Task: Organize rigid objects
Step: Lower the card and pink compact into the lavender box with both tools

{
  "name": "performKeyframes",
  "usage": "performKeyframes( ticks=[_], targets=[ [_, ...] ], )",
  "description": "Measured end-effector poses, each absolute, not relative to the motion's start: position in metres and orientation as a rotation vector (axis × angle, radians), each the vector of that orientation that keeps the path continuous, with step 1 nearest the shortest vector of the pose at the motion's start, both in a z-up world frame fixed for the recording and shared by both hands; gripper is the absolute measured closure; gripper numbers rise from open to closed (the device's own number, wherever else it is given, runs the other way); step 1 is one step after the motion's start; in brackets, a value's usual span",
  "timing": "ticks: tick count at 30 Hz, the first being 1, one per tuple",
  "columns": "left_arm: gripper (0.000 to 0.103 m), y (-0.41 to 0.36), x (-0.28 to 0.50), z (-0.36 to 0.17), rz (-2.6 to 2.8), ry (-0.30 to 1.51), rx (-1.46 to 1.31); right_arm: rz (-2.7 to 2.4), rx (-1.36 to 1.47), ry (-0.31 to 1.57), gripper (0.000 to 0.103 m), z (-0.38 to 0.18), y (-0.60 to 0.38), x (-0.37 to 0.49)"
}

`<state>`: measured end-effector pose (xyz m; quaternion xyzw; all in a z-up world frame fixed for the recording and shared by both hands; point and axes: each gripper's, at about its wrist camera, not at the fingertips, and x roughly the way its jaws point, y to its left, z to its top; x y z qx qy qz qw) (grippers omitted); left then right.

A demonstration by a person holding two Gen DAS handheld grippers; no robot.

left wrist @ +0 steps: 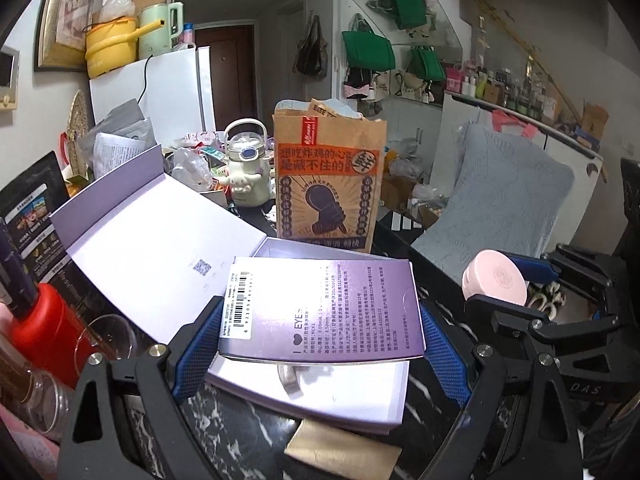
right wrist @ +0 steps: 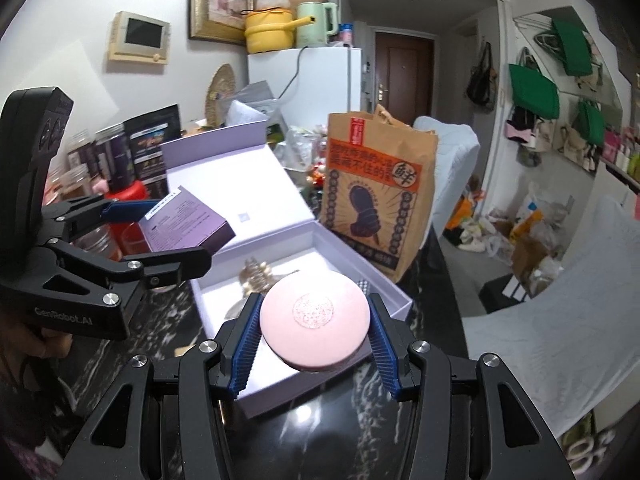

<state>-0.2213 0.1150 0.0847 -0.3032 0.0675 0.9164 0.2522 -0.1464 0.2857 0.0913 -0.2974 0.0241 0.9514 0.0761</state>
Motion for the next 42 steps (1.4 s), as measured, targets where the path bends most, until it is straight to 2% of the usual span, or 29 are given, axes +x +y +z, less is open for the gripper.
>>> performKeyframes(
  ticks=[21, 28, 37, 42],
  targets=[
    [0.01, 0.13, -0.305, 0.077, 2.525, 0.206, -0.811, 2.819, -0.835, 0.124, 0.053, 0.084, 0.32, -0.214],
    [0.01, 0.132, -0.332, 0.062, 2.527, 0.22, -0.881, 2.867, -0.786, 0.062, 0.053, 0.073, 0.324, -0.232],
    [0.01, 0.141, -0.346, 0.042, 2.471, 0.224, -0.926, 2.848, -0.919, 0.088, 0.053, 0.042, 0.329, -0.247],
    [0.01, 0.138, -0.355, 0.033, 2.448, 0.184, -0.942, 2.84, -0.955, 0.161, 0.053, 0.03, 0.336, -0.251]
  ],
)
